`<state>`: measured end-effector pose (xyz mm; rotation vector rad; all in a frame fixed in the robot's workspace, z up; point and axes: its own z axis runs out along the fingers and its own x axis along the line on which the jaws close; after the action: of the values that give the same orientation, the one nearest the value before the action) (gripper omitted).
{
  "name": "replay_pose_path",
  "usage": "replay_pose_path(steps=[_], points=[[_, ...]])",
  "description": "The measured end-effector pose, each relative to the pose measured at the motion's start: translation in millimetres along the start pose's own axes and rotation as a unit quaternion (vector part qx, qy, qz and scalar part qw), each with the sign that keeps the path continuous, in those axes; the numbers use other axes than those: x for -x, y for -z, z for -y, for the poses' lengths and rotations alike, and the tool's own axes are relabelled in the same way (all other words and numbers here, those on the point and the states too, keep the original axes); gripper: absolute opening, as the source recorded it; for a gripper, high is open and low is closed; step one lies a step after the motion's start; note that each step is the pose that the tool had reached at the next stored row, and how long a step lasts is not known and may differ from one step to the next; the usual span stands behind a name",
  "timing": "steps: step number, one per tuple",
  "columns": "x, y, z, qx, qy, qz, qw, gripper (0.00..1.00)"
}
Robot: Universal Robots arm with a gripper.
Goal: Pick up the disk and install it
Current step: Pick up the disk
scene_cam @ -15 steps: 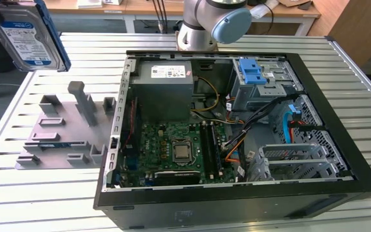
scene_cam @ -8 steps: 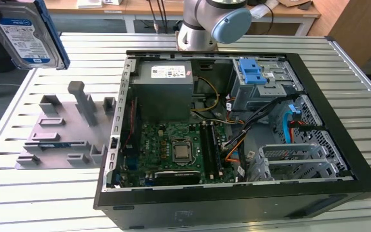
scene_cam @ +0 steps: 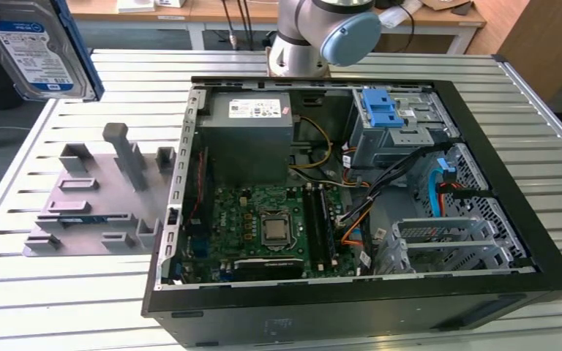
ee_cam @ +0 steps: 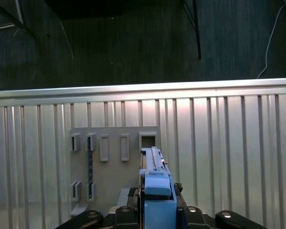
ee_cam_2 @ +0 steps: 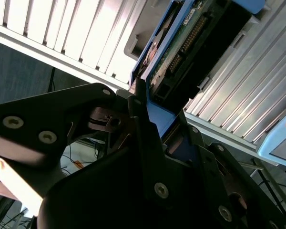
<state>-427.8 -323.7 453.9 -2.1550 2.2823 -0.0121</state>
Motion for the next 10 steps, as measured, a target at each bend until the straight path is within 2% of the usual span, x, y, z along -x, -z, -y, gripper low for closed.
replay_pose_path(steps=[10], points=[[0.0, 10.0, 0.1, 0.0, 0.0, 0.0, 1.0, 0.36]])
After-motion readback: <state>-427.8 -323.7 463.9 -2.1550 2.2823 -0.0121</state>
